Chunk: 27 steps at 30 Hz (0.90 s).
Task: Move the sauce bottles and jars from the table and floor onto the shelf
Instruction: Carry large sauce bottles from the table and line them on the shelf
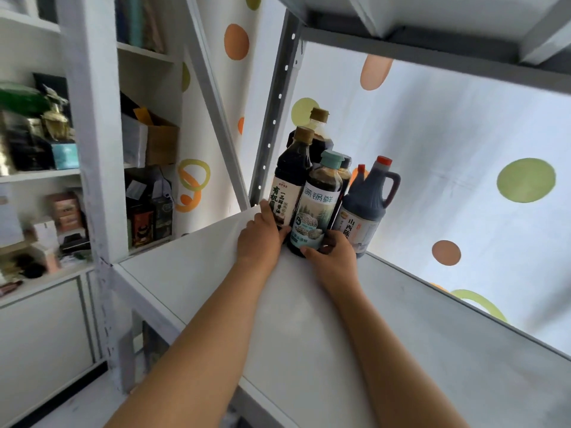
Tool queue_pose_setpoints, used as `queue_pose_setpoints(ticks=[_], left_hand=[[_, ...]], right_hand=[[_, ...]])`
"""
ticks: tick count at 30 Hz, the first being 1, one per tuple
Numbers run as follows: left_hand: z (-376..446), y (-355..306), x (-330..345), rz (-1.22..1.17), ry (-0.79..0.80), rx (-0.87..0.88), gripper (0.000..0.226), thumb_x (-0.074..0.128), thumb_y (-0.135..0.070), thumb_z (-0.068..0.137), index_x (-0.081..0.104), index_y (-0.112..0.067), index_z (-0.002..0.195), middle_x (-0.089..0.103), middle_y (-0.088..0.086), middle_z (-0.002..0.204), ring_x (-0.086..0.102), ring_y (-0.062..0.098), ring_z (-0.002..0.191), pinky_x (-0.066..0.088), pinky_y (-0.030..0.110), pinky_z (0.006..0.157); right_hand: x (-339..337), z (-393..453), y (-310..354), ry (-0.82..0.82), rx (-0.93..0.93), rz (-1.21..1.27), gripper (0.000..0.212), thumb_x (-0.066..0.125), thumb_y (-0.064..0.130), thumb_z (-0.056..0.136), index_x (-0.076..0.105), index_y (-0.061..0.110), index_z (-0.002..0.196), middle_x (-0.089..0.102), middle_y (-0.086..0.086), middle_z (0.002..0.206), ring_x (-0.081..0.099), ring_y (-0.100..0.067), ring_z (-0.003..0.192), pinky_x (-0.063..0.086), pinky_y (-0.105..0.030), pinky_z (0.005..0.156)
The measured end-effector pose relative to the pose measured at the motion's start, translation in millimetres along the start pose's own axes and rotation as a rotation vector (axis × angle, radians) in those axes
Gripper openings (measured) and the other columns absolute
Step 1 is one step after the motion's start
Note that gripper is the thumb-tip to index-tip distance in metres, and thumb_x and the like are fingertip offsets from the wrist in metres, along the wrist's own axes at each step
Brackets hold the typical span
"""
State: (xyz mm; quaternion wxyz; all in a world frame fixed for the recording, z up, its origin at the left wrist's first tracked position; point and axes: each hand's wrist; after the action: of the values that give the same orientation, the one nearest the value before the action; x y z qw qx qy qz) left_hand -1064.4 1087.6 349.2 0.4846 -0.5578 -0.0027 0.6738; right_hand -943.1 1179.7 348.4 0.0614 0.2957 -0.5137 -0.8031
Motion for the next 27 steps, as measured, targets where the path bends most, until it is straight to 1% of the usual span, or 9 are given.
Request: queue_pose_setpoints(ticks=[3,6,8,10,12,15,18,21,27], left_hand=[[-8.3,4.2,0.2,0.134,0.075,-0.057,0.081,0.043,-0.046,0.100,0.006,0.006,0.150,0.045,0.022,0.137,0.045,0.035,0.124,0.039,0.042,0.100],[-21.5,9.8,-4.8,0.326,0.191,-0.054,0.060,0.032,-0.032,0.101,0.018,0.002,0.149,0.039,0.018,0.146,0.035,0.033,0.133,0.023,0.048,0.114],[-33.5,12.7,-14.3,0.379,0.299,-0.029,0.056,0.022,-0.031,0.102,0.018,-0.005,0.151,0.027,0.012,0.155,0.022,0.030,0.143,0.010,0.052,0.118],[-47.4,13.0,-25.8,0.395,0.376,-0.013,0.058,0.015,-0.037,0.103,0.010,-0.009,0.154,0.013,0.008,0.162,0.009,0.026,0.149,0.003,0.051,0.119],[-69.7,8.9,-39.1,0.415,0.422,-0.013,0.060,0.012,-0.040,0.104,0.005,-0.011,0.155,0.003,0.007,0.164,0.001,0.024,0.150,-0.001,0.050,0.120],[-112.2,0.4,-58.8,0.420,0.471,-0.044,0.059,0.010,-0.041,0.104,0.001,-0.013,0.156,-0.004,0.004,0.164,-0.003,0.021,0.150,-0.002,0.048,0.120],[-164.3,-17.3,-77.0,0.461,0.472,-0.079,0.058,0.010,-0.040,0.104,0.001,-0.014,0.156,-0.004,0.002,0.164,-0.003,0.018,0.150,-0.002,0.045,0.121],[-219.8,-33.7,-92.6,0.473,0.433,-0.111,0.057,0.010,-0.038,0.105,0.003,-0.014,0.156,-0.002,0.002,0.164,-0.002,0.017,0.150,0.001,0.044,0.121],[-340.5,-56.2,-111.3,0.555,0.170,-0.109,0.055,0.013,-0.037,0.106,0.006,-0.014,0.156,-0.001,0.000,0.164,-0.008,0.014,0.150,-0.004,0.040,0.121]], right_hand=[[-2.1,-5.6,3.7,0.010,0.038,-0.013,0.055,0.080,0.002,0.074,0.050,0.011,0.120,0.062,0.004,0.095,0.061,-0.007,0.082,0.050,-0.014,0.069],[-7.5,-19.8,3.1,0.030,0.053,-0.089,0.058,0.073,0.001,0.076,0.046,0.007,0.127,0.054,0.003,0.093,0.056,-0.015,0.083,0.054,-0.034,0.081],[-12.1,-38.1,6.5,0.102,0.024,-0.226,0.055,0.071,0.009,0.081,0.045,0.009,0.130,0.057,-0.003,0.109,0.058,-0.023,0.102,0.050,-0.039,0.094],[-16.5,-57.2,11.0,0.236,-0.030,-0.423,0.054,0.063,0.024,0.091,0.042,0.012,0.139,0.055,-0.010,0.135,0.052,-0.029,0.125,0.043,-0.038,0.105],[-26.4,-77.1,17.2,0.367,-0.085,-0.606,0.061,0.050,0.037,0.098,0.031,0.013,0.151,0.041,-0.009,0.154,0.039,-0.027,0.140,0.031,-0.035,0.116],[-42.2,-103.4,25.8,0.491,-0.185,-0.736,0.062,0.036,0.044,0.103,0.025,0.012,0.155,0.026,-0.006,0.163,0.022,-0.019,0.150,0.013,-0.034,0.122],[-62.3,-133.5,30.4,0.613,-0.254,-0.785,0.062,0.025,0.046,0.105,0.017,0.013,0.158,0.012,-0.004,0.167,0.008,-0.016,0.154,0.003,-0.037,0.123],[-79.7,-167.0,33.9,0.715,-0.342,-0.804,0.064,0.019,0.048,0.106,0.008,0.015,0.159,0.004,-0.003,0.167,0.001,-0.016,0.154,0.000,-0.040,0.125],[-115.0,-242.7,35.4,0.803,-0.585,-0.724,0.061,0.019,0.042,0.106,0.010,0.012,0.158,0.005,-0.007,0.167,0.002,-0.020,0.154,0.005,-0.044,0.125]])
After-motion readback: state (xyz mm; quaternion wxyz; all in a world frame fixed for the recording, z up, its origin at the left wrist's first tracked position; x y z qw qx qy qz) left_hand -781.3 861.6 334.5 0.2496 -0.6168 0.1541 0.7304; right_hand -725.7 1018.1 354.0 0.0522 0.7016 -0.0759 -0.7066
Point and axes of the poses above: each hand's wrist, its own z-axis towards the middle knuckle, its own x-axis out of the palm, y = z × x
